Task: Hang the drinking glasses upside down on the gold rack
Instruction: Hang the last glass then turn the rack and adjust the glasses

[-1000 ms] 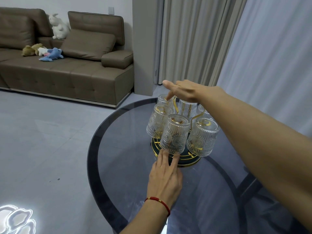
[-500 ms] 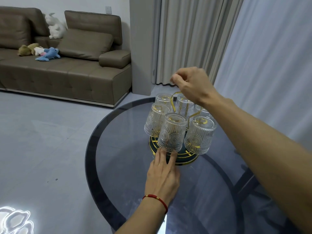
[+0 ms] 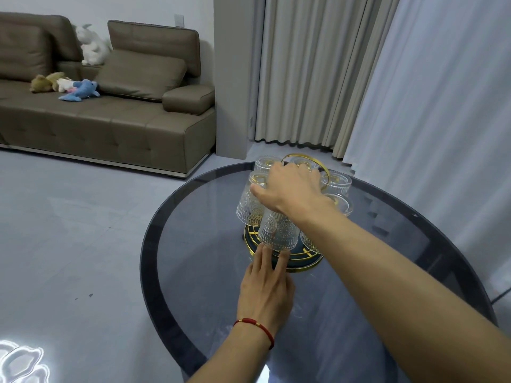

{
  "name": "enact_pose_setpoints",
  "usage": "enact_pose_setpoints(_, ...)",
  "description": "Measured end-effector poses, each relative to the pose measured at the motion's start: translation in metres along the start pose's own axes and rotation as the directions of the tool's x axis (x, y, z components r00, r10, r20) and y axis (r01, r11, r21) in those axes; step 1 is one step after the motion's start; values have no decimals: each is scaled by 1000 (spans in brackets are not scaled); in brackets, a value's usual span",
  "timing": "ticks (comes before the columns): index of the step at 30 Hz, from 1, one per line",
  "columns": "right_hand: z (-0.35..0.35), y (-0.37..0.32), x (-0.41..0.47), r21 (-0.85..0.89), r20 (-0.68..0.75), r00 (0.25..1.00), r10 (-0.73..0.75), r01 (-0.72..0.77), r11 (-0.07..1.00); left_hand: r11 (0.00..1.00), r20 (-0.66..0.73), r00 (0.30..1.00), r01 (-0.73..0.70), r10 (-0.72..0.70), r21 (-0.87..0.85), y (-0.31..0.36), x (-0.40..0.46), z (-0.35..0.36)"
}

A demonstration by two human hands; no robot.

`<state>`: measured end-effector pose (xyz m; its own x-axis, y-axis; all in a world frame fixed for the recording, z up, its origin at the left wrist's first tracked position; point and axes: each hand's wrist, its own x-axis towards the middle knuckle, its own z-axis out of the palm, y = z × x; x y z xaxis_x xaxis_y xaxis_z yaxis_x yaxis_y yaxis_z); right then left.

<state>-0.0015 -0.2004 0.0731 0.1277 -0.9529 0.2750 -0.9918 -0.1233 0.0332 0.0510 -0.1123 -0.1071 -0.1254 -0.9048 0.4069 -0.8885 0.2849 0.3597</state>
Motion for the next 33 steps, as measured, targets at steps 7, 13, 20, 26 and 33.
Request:
enact_pose_setpoints(7, 7, -6, 4, 111, -94, 994, 56, -46, 993, 1000, -7, 1000, -9, 9, -14, -2, 1, 5)
enact_pose_setpoints(13, 7, -9, 5, 187, -77, 996, 54, -38, 982, 1000, -6, 1000, -6, 6, -3, -3, 1, 7)
enact_pose_setpoints(20, 3, -3, 5, 268, -28, 1000, -1, 8, 963, 1000, 10, 1000, 1, -1, 8, -3, 1, 7)
enact_pose_setpoints(26, 3, 0, 6, 278, -9, 1000, -13, 15, 961, 1000, 19, 1000, 7, -6, -5, -3, 1, 5)
enact_pose_setpoints(33, 0, -1, 3, 261, 9, 1000, -23, 20, 965, 1000, 24, 1000, 7, -6, -15, -2, 1, 2)
